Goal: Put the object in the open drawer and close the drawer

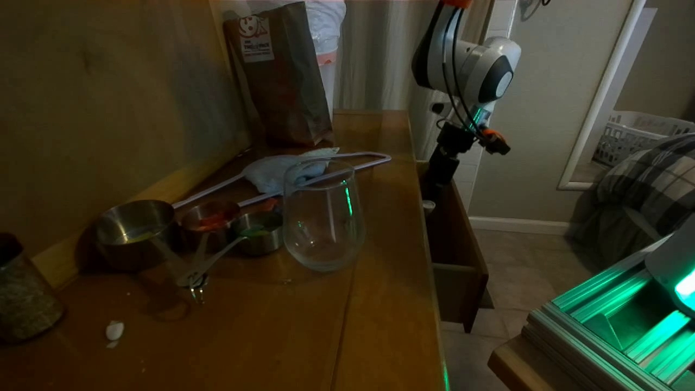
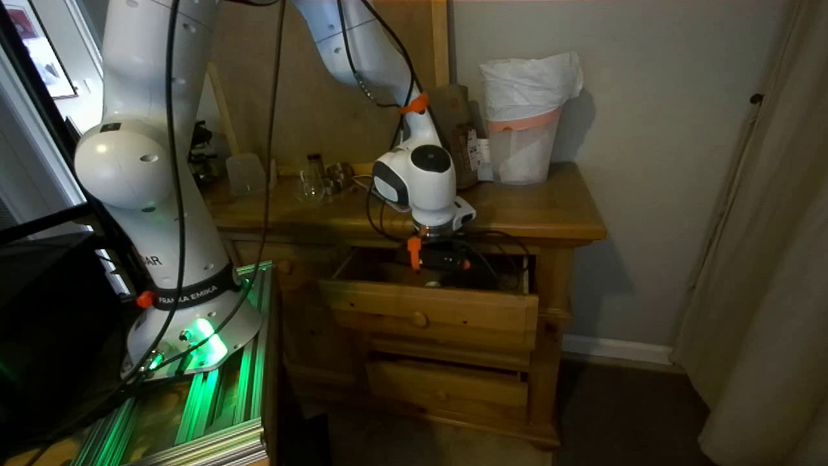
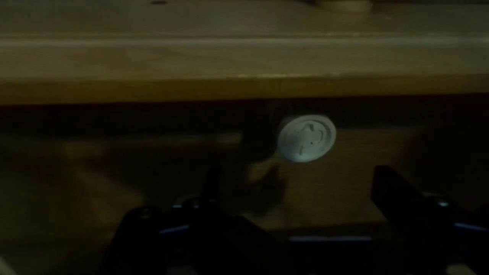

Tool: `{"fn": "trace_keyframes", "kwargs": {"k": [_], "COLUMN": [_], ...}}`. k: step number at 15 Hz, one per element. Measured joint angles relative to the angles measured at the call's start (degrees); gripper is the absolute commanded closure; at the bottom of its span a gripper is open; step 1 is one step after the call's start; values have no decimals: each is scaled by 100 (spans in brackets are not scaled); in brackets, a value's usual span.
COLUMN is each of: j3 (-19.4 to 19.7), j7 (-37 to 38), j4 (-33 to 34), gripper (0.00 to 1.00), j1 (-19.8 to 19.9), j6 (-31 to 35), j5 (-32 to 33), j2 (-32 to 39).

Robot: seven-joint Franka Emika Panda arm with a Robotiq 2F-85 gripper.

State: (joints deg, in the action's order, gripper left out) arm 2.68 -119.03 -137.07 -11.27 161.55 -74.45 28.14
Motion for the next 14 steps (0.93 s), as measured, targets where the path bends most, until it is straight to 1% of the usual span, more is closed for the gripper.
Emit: {"fn": "trace_keyframes", "kwargs": {"k": [3,5,7,8,9,11,12,14], "j3": [272,572,909,1082,1244,1541,1654,1831], "j7": [534,1012,1425,1619,1805,2111,2252,2501], "j4": [-505,-862,-1132,-1228,-1295,-1340,-1338,-1306], "gripper": [0,0,0,10,28,41,50,64], "j1": [-239,-343,-355,-345,-325,-262,-218,-96], "j6": [494,681,713,695,634,392,219,-247], "j5": [472,872,1149,1238,1288,1303,1303,1300], "j2": [-630,-1005,-1305,-1420,-1511,-1626,-1660,-1697]}}
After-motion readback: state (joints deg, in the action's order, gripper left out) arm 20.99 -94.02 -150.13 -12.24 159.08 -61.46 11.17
